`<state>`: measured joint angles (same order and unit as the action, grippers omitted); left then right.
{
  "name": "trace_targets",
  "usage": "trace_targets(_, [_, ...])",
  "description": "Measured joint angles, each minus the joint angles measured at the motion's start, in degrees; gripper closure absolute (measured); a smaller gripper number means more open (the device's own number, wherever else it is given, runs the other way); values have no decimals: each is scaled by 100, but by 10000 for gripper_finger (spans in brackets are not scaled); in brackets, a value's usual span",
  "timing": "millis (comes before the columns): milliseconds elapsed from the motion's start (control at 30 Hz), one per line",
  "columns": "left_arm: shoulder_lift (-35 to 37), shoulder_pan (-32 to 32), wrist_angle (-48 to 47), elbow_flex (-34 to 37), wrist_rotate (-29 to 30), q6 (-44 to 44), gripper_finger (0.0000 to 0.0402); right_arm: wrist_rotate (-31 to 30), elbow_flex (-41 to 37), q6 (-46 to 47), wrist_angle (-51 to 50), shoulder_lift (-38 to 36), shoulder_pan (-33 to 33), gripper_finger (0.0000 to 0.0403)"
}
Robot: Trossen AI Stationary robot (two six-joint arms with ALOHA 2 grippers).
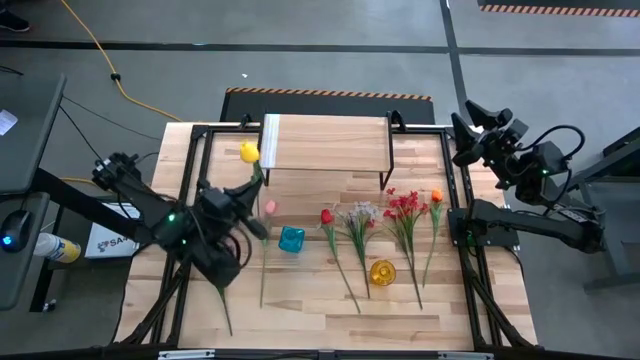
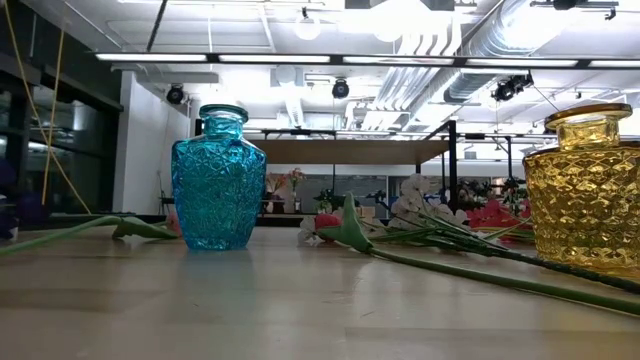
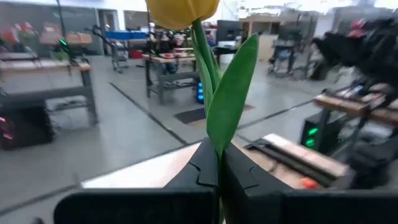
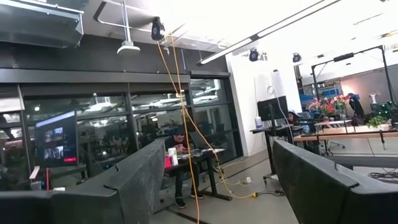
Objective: Pick and place flowers into a vace then onto a shelf
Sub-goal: Put the yellow flower into the blue vase
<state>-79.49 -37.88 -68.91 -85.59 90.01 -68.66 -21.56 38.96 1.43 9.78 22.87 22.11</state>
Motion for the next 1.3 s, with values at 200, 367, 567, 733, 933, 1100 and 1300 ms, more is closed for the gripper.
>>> trace_targets(200, [-359,-117,-108,-1,1,-856,372,2,0,18,31,2,0,116])
trace_targets(367, [-415,-117,-49,-1,5,-1088,372,7,0,439,-9,2,-2,116])
trace_targets(567, [-415,-115,350,-1,12,-913,372,50,0,609,-13,2,-2,116])
trace_targets(733, [-532,-30,985,-8,22,-368,372,50,0,549,-35,4,-2,116])
trace_targets(933, [-774,453,1557,-5,17,-10,372,48,0,111,-25,4,-2,116])
trace_targets(1100, [-859,802,1701,-2,-3,139,372,50,0,65,-85,4,-2,116])
trace_targets(1300, [-843,786,1818,-3,-3,137,372,50,0,-8,-141,4,-2,116])
